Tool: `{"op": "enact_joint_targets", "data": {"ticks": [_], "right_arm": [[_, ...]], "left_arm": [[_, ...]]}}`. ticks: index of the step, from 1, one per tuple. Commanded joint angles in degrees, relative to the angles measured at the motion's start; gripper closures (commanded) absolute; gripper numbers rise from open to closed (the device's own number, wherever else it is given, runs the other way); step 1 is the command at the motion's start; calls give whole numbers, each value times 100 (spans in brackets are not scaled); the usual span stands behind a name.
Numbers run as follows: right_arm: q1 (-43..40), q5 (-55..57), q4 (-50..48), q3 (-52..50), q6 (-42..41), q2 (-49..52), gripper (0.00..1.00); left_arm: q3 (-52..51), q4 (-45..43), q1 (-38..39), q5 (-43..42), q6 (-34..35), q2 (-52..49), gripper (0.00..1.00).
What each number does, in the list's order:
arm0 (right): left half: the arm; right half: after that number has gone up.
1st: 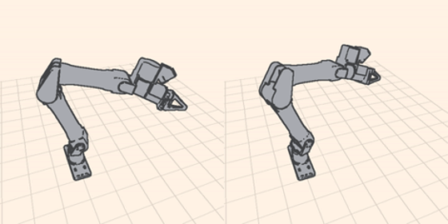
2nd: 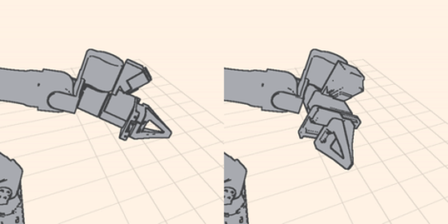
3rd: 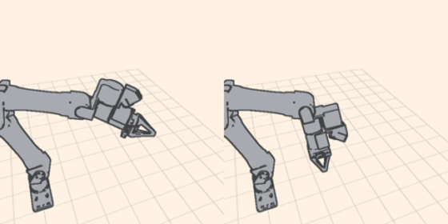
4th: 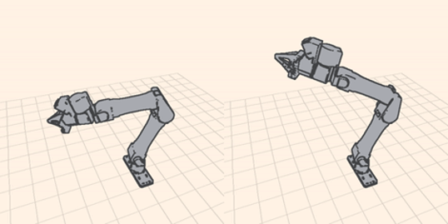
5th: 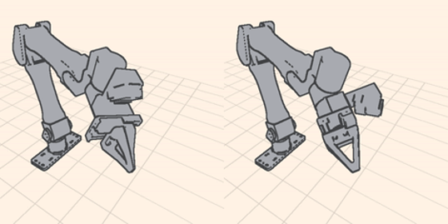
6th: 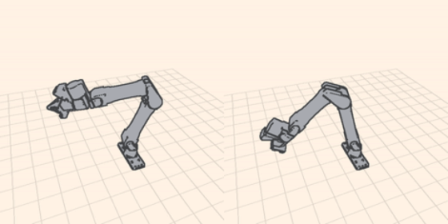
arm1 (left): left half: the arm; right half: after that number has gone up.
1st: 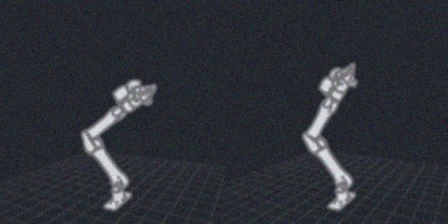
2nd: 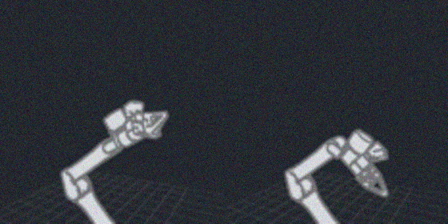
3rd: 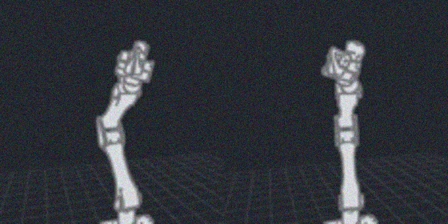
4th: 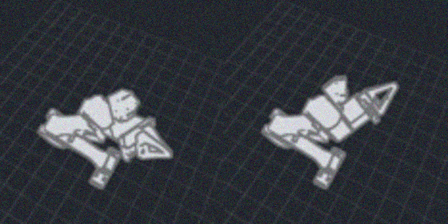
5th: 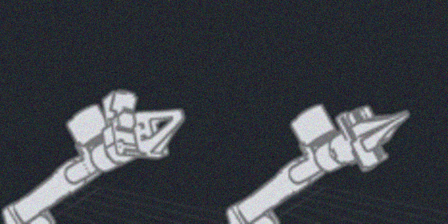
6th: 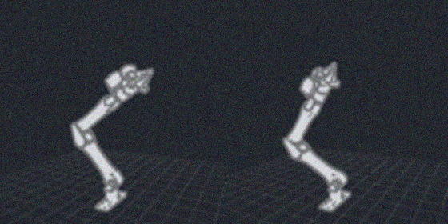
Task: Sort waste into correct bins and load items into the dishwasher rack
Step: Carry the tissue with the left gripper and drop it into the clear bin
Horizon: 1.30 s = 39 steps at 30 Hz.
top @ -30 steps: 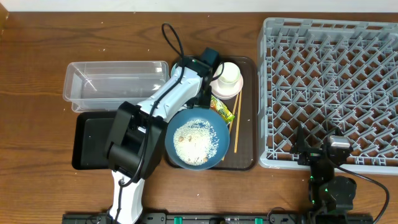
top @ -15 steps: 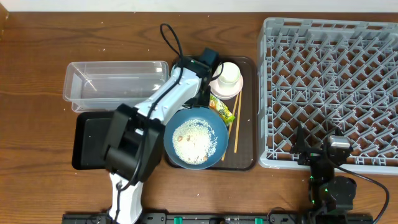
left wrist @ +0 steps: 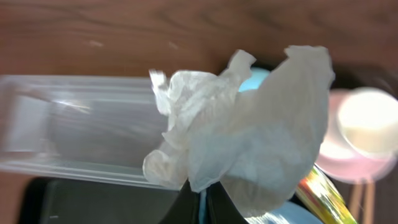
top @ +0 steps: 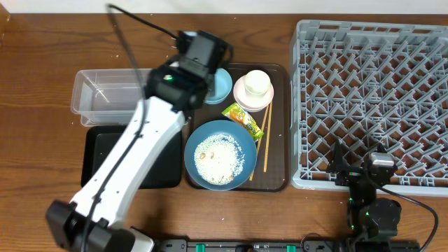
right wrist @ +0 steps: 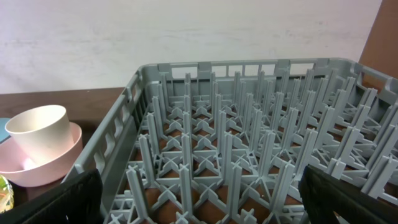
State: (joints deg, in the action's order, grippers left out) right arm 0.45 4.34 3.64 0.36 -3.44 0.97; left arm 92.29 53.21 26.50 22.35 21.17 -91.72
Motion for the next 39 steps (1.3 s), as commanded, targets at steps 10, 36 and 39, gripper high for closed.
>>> {"op": "enact_joint_targets", "data": {"ticks": [10,36,39], "right_arm": [[-59,13,22,-4,-13,-15,1],[-59,13,22,-4,-13,-15,1],[-59,13,22,-4,-13,-15,1]], "left_arm": [[-236,15,-1648,702,457,-404,94],[-72,-439,-2267,76,435,-2122,28],[-9,-382,-2245,-48,439,-1665,27]]}}
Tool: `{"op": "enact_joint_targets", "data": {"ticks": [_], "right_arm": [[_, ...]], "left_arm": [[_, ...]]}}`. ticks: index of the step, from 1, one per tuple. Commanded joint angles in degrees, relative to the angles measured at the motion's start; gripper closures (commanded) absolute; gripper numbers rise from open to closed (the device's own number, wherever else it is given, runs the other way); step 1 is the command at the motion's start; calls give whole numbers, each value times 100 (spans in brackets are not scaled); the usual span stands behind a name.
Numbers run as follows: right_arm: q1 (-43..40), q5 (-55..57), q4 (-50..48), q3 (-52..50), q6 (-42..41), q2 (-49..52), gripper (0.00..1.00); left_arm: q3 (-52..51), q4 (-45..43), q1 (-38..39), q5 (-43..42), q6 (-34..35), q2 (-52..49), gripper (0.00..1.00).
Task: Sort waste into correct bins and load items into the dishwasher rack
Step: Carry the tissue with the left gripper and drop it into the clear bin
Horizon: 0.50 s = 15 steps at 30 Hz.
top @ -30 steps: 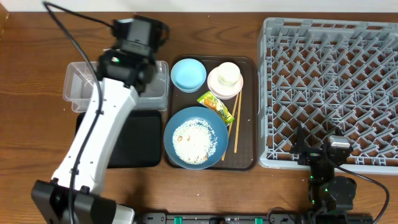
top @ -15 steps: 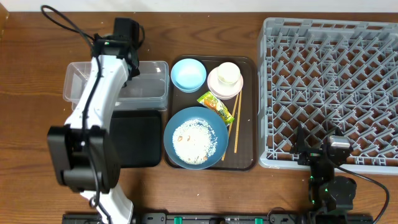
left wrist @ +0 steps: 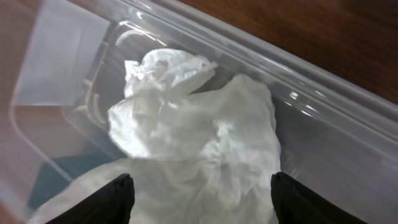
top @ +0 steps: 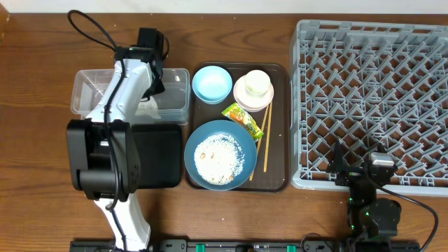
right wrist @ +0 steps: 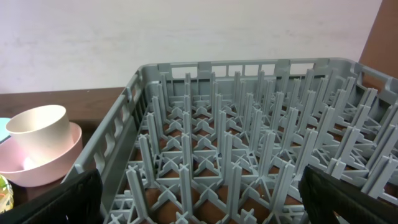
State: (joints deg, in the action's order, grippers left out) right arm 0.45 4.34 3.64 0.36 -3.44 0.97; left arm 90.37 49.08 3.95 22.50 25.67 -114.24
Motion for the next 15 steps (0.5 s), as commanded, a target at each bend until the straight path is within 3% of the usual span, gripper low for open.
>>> {"op": "enact_joint_targets", "data": {"ticks": [1,10,15], "right_arm": [[-59,13,22,-4,-13,-15,1],[-59,13,22,-4,-13,-15,1],[-59,13,22,-4,-13,-15,1]], "left_arm": [[184,35,22,-210,-11,776,27],[179,420,498,-2763,-9,2319,28],[140,835,1360,-2997,-13,2433,34]]}}
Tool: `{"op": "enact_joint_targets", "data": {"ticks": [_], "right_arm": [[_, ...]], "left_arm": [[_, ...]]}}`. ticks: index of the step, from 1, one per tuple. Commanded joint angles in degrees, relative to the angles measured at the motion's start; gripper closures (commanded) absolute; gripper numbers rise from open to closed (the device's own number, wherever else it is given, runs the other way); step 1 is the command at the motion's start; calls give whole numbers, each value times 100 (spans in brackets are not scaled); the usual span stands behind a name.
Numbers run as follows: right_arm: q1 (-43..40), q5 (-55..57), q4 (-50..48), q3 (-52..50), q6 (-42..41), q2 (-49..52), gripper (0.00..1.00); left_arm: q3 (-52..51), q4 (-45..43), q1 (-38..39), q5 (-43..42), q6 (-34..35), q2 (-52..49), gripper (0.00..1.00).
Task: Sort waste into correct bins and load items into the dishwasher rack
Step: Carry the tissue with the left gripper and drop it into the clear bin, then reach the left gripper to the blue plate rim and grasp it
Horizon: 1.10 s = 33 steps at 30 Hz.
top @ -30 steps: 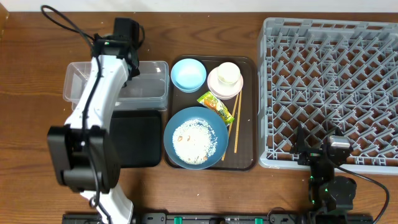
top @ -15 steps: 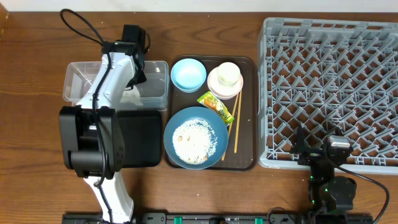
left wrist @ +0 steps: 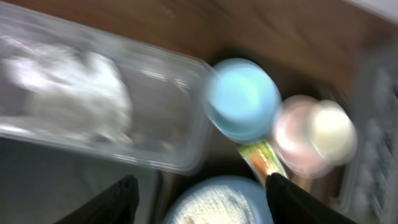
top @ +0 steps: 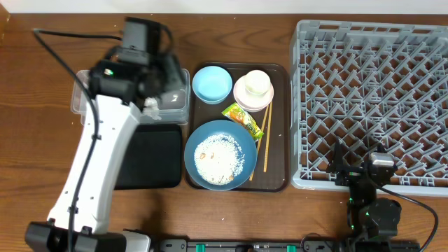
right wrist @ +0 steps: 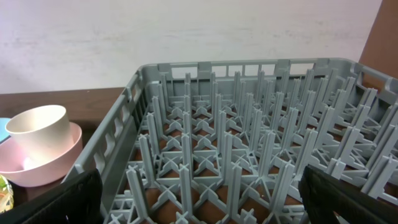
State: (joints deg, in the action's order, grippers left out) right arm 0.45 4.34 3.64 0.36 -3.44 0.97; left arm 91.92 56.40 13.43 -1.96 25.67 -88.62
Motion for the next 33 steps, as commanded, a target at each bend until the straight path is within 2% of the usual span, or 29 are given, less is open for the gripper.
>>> {"op": "enact_joint_targets", "data": {"ticks": [1,9,13,18,24,26,33], "right_arm": [[-59,13,22,-4,-13,-15,1],[-59,13,22,-4,-13,-15,1],[-59,13,22,-4,-13,-15,1],[-59,13,22,-4,-13,-15,1],[-59,13,22,-4,-13,-15,1],[-59,13,22,-4,-13,-15,1],[-59,13,22,-4,-13,-15,1]], "left_arm": [[-76,92,625,-551,-11,-142,36],[-461,-125,2070,-466,-9,-527,40],[-577,-87,2673,-466,-7,-824,48],[-739,-33,3348,-463,15,-1257,53],[-813,-28,3847,-96,146,-1853,54],[-813,-44,3928,76,177,-1993,58],[-828,-146,3980,313,297,-2350,59]]}}
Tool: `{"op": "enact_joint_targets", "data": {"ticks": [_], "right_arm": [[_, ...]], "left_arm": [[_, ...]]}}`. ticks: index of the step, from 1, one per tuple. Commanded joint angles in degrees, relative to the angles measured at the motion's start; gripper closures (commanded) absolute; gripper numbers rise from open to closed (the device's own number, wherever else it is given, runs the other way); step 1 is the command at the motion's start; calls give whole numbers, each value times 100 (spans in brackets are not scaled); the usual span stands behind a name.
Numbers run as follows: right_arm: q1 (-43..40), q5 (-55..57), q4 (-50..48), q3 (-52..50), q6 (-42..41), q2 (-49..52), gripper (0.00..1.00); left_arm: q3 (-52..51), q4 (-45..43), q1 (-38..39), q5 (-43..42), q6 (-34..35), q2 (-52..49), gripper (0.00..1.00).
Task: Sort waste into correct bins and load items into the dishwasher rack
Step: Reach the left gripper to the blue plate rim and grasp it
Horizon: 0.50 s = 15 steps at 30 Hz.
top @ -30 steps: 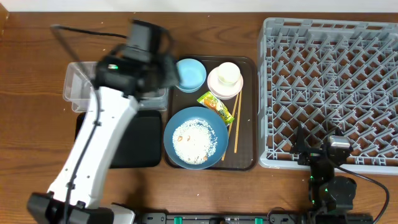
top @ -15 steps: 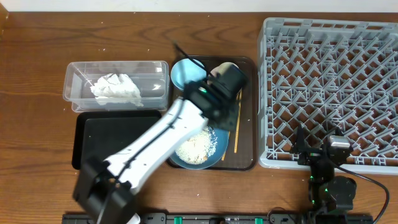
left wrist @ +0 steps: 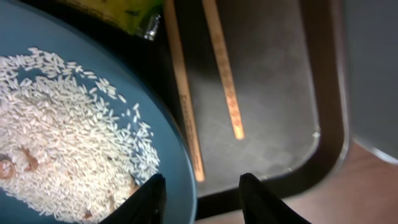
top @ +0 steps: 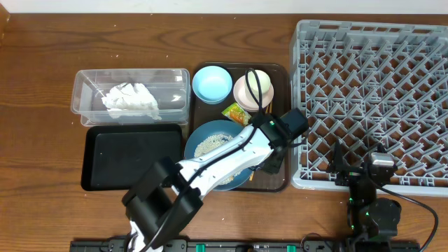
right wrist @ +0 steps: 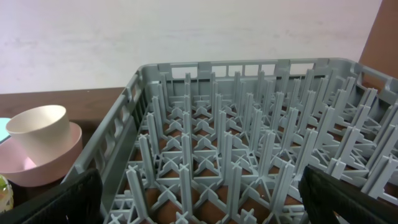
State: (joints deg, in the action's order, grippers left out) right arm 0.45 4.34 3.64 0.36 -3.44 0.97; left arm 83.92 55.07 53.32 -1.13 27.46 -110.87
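My left gripper (left wrist: 205, 200) hangs open low over the brown tray (left wrist: 280, 93), its fingertips (left wrist: 155, 198) straddling the rim of the blue plate of rice (left wrist: 68, 137). Two wooden chopsticks (left wrist: 180, 93) lie on the tray just ahead of it. From overhead the left gripper (top: 275, 155) is at the tray's lower right. The crumpled white tissue (top: 130, 99) lies in the clear bin (top: 84, 84). My right gripper (right wrist: 199, 208) rests open at the near edge of the grey dishwasher rack (right wrist: 249, 124).
On the tray stand a small blue bowl (top: 212, 82), a cream cup (top: 256, 82) in a pink bowl (top: 241, 94), and a yellow-green snack wrapper (top: 233, 112). A black bin (top: 133, 157) sits in front of the clear one. The rack (top: 371, 91) fills the right.
My left gripper, still open, has gone from above the clear bin to low over the tray's lower right by the chopsticks. The tissue stays in the bin. The right arm is unchanged.
First my left gripper held the white tissue up near the blue bowl and clear bin. Then it was open over the tissue lying in the clear bin, then higher beside that bin. Now it is over the chopsticks and plate rim.
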Motion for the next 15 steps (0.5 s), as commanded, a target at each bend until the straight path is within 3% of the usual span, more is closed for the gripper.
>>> {"op": "enact_joint_targets", "data": {"ticks": [1,7,10,15], "right_arm": [[-59,13,22,-4,-13,-15,1],[-59,11,22,-4,-13,-15,1],[-59,13,22,-4,-13,-15,1],[-59,13,22,-4,-13,-15,1]], "left_arm": [[-37,-31,-9,229,122,-162,59],[-125,-199,2,367,269,-393,65],[-127,-181,2,367,269,-444,75],[-125,-181,2,564,291,-444,76]]}}
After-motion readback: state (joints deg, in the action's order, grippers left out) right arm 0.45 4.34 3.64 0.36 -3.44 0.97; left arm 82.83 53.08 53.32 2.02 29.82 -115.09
